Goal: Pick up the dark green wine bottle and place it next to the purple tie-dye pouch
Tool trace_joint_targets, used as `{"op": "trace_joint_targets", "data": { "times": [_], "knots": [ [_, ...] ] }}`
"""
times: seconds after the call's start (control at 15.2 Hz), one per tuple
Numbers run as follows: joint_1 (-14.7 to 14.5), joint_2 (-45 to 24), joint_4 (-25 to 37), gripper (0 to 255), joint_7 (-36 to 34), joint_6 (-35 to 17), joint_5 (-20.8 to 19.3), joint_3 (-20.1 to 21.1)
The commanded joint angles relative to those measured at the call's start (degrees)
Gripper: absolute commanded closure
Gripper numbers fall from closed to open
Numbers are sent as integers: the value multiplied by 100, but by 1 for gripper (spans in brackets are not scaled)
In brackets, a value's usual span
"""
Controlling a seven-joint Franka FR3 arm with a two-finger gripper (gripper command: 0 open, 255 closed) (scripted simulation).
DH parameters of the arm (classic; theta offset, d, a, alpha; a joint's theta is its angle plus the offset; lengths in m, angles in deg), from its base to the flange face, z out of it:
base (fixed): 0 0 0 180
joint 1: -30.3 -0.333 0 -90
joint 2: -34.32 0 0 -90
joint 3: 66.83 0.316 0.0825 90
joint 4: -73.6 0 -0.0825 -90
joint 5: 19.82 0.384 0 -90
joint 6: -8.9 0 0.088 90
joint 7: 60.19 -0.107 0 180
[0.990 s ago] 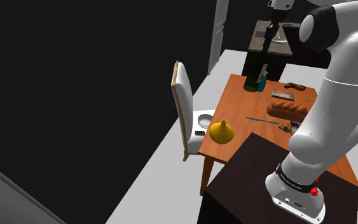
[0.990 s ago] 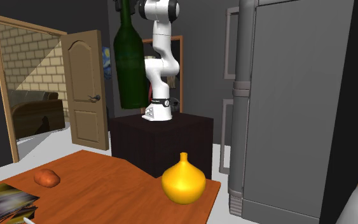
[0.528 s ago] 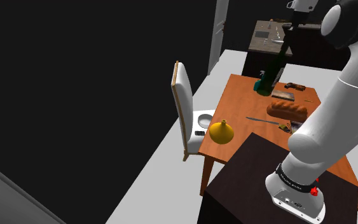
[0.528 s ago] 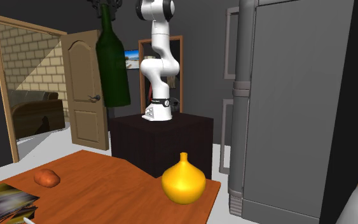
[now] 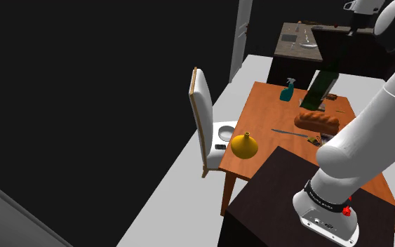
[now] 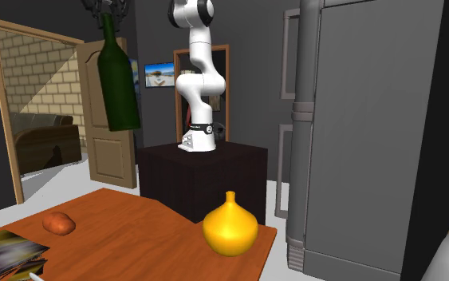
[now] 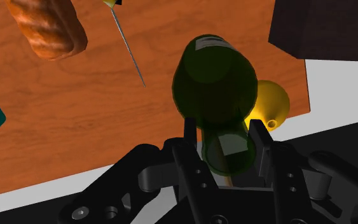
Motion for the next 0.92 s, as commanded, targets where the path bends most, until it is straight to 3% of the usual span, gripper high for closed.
{"op": "trace_joint_targets", "data": {
  "times": [0.0,0.46,0.86],
  "knots": [
    [110,118,-85,255,232,11,-87,-116],
    [527,158,-67,255,1171,89,-164,-642],
    [953,-177,217,255,2148,197,44,-1187]
  ]
}}
